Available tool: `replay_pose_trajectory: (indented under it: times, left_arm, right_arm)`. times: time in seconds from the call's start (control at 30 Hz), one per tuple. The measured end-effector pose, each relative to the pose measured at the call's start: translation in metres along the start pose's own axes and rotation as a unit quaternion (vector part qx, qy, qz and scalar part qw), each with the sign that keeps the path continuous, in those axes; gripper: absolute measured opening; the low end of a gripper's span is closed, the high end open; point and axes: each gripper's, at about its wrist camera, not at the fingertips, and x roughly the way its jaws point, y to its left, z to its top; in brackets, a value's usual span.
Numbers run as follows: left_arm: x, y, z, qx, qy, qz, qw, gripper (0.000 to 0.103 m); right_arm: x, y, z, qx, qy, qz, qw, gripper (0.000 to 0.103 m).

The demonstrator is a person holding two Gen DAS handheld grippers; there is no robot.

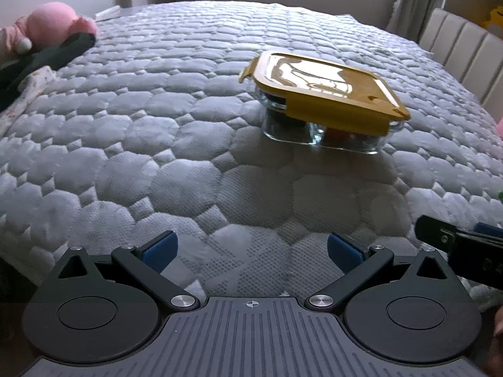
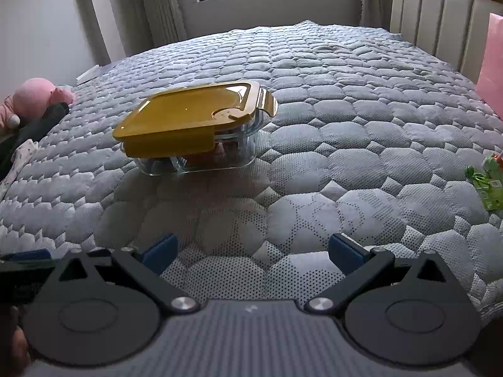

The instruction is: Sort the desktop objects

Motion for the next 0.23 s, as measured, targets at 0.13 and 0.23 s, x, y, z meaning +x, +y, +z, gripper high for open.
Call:
replay_pose_trajectory:
  times: [0.13,0.23]
  left_arm:
    - [-0.0014,0.0032,0.0028,-0.007,-0.001,-0.022,0.9997,0.103]
    - [-0.0069,0.0005,0.0055,0.001,-0.021,-0.016,0.9997,0.103]
  right_arm:
    - [0.0022,-0.0003,0.0000,0.001,0.003,0.002,1.000,0.103]
    - [0.0030,-0.0016,0.0003,0.002,0.005,0.003,1.000,0.103]
